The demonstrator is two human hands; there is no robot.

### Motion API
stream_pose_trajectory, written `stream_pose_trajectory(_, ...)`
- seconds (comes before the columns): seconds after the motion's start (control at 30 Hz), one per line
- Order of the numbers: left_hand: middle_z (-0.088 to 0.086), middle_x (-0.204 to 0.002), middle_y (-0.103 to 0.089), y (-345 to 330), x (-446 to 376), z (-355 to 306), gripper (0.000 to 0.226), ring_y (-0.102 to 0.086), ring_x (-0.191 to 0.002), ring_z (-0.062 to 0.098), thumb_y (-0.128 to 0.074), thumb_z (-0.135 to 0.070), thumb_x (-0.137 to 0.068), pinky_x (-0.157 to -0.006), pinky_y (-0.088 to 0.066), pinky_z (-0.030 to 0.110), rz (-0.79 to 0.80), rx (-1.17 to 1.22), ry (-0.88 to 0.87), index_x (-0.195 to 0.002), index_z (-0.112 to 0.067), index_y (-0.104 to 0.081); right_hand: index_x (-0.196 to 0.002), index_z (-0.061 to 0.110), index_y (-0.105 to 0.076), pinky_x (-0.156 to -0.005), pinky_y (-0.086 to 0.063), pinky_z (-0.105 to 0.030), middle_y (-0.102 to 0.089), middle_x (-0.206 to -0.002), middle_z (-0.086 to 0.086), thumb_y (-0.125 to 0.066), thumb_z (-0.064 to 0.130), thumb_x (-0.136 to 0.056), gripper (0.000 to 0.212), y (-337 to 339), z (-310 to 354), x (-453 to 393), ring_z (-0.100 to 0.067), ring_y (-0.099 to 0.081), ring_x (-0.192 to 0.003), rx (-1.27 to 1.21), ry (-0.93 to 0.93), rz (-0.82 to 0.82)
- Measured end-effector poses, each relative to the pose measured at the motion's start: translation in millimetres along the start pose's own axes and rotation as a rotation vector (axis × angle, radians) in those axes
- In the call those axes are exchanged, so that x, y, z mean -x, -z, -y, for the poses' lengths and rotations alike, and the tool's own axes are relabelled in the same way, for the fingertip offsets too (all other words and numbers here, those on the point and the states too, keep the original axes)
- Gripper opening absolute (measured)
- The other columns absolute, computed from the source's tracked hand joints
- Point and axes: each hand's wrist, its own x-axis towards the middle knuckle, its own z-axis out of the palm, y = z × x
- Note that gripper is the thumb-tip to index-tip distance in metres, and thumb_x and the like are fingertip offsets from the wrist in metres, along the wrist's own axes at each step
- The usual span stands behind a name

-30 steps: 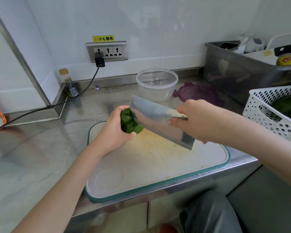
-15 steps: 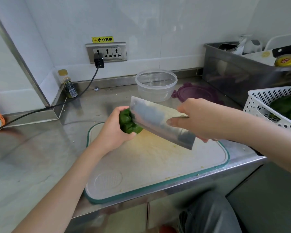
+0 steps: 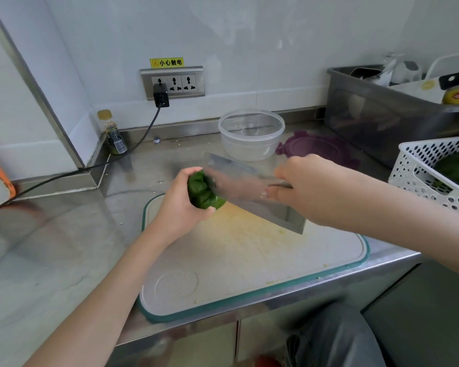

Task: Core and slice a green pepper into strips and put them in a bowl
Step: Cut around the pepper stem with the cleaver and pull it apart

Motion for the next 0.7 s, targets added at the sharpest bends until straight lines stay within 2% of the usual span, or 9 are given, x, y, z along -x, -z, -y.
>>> stream_pose_trajectory(0.1,-0.016,-0.106,-0.053,-3,2,-3,0.071,-0.052,-0.092,-0.008,-0.08,-0.005,-0.067,-0.066,-0.036,-0.005,0.022,0.048,0.027,-0.123,-0.028,-0.043,-0.064,0.014,-0.036,-0.041,-0.025,-0.021,-0.042,-0.061,-0.001,-0.046,0.044,-0.095,0.044,-4,-12,8,-0.012,-0.039,-0.046,-0.036,-0.03,-0.026)
stream_pose_trajectory(0.23,-0.011,-0.113,-0.058,-6,2,-2,0.074,-0.055,-0.098,-0.006,-0.083,-0.009,-0.064,-0.068,-0.039,-0.003,0.029,0.069,0.022,-0.125,-0.03,-0.048,-0.067,0.014,-0.042,-0.031,-0.033,-0.018,-0.049,-0.051,-0.003,-0.047,0.046,-0.094,0.042,-12,-20,9,-0.016,-0.047,-0.036,-0.179,-0.086,-0.021)
stream_pose_trajectory(0.33,-0.011,-0.114,-0.06,-6,2,-2,0.076,-0.056,-0.099,-0.004,-0.084,-0.009,-0.062,-0.069,-0.04,-0.002,0.027,0.077,0.03,-0.126,-0.03,-0.049,-0.069,0.015,-0.044,-0.037,-0.036,-0.022,-0.052,-0.054,-0.005,-0.047,0.046,-0.094,0.04,-15,-21,7,-0.017,-0.05,-0.039,-0.186,-0.08,-0.027)
stream_pose_trajectory(0.4,-0.012,-0.111,-0.059,-6,2,-3,0.074,-0.056,-0.097,-0.004,-0.084,-0.009,-0.062,-0.067,-0.039,-0.003,0.021,0.082,0.032,-0.125,-0.029,-0.049,-0.072,0.012,-0.047,-0.037,-0.036,-0.021,-0.05,-0.051,-0.003,-0.046,0.045,-0.095,0.04,-15,-19,5,-0.016,-0.05,-0.037,-0.206,-0.079,-0.025)
stream_pose_trajectory(0.53,-0.014,-0.108,-0.057,-5,3,-6,0.072,-0.054,-0.093,-0.006,-0.083,-0.006,-0.063,-0.063,-0.038,-0.004,0.027,0.098,0.046,-0.121,-0.029,-0.047,-0.072,0.014,-0.048,-0.025,-0.028,-0.013,-0.042,-0.03,0.005,-0.047,0.045,-0.095,0.039,-15,-18,5,-0.006,-0.038,-0.019,-0.238,-0.079,0.009)
stream_pose_trajectory(0.6,-0.014,-0.108,-0.056,-5,3,-7,0.071,-0.054,-0.093,-0.005,-0.082,-0.005,-0.064,-0.064,-0.038,-0.004,0.037,0.099,0.048,-0.121,-0.029,-0.046,-0.079,0.011,-0.052,-0.026,-0.028,-0.012,-0.044,-0.034,0.002,-0.046,0.046,-0.095,0.038,-13,-18,4,-0.006,-0.037,-0.018,-0.239,-0.079,0.033)
stream_pose_trajectory(0.7,-0.018,-0.105,-0.054,-4,4,-9,0.069,-0.053,-0.092,-0.006,-0.081,-0.004,-0.066,-0.063,-0.037,-0.005,0.064,0.097,0.045,-0.117,-0.03,-0.043,-0.092,0.009,-0.055,-0.031,-0.037,-0.016,-0.05,-0.043,-0.004,-0.045,0.047,-0.095,0.04,-12,-14,-3,-0.009,-0.04,-0.023,-0.245,-0.069,0.056)
